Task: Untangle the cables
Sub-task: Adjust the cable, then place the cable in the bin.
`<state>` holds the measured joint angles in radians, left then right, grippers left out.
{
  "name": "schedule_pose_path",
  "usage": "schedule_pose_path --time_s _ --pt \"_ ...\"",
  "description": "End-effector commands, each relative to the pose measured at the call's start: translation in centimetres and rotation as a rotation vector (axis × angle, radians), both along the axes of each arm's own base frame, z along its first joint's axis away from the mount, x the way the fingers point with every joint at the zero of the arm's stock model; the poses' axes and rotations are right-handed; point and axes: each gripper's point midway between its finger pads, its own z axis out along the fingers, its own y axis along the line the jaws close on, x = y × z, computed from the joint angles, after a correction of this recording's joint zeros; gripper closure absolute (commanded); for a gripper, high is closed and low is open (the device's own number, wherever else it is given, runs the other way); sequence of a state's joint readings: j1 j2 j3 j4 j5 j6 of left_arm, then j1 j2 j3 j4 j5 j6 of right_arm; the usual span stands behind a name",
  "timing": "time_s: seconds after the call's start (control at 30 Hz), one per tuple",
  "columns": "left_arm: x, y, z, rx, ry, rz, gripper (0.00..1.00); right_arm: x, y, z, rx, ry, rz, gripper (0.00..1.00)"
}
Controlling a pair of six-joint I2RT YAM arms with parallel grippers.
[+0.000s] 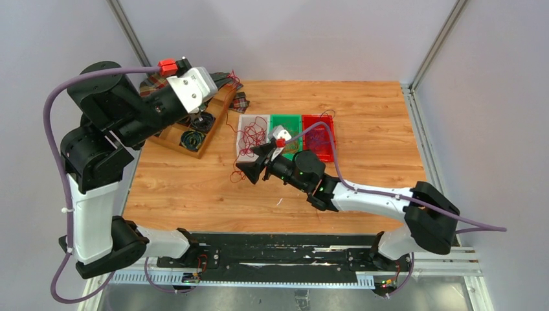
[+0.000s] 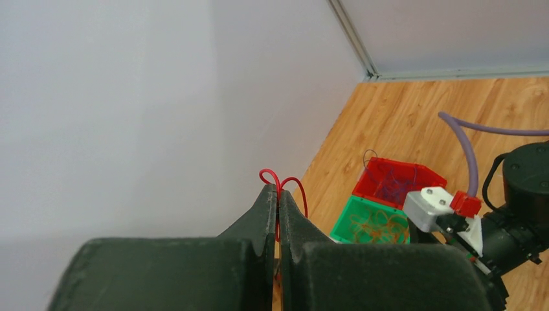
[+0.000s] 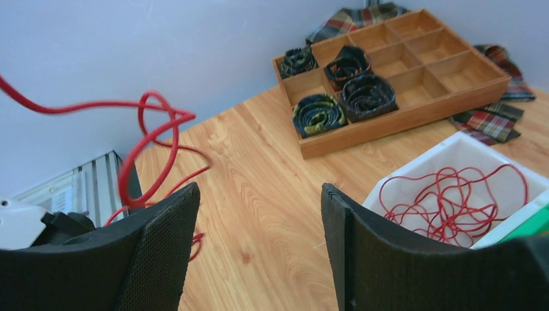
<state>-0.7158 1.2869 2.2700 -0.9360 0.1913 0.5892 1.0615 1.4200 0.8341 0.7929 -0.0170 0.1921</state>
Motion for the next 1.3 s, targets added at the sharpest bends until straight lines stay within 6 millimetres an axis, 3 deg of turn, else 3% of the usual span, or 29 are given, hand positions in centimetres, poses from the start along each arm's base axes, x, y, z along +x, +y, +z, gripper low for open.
schedule_pose_path --time_s 0.0,0.3,0.47,0.6,0.83,0.97,1.27 --pt "-1.0 0.4 0.9 -0.036 -0.015 -0.018 1.00 -0.7 1.8 1.4 0.064 -0.018 0.059 0.34" --pt "-0.7 0.7 0.6 -0.018 -0.024 0.002 1.00 0.0 1.6 -1.1 0.036 0.021 0.019 0.40" --pt "0.5 1.1 0.5 0.010 -0.047 0.059 1.00 0.2 0.5 -3.1 0.001 0.042 -0.021 0.36" --pt "3.3 1.6 -0.4 0.067 -0.056 0.178 0.99 1.1 -2.2 -4.8 -0.023 0.068 -0.128 0.27" --pt "8.2 2.2 -3.5 0.144 -0.032 0.305 1.00 3.3 -8.5 -6.5 -0.015 0.122 -0.370 0.24" --pt "10.7 2.3 -5.5 0.165 -0.005 0.348 0.99 4.3 -11.7 -6.3 0.033 0.150 -0.491 0.23" --pt "14.7 0.5 -9.7 0.183 0.060 0.356 0.99 4.4 -15.7 -5.2 0.043 0.126 -0.627 0.23"
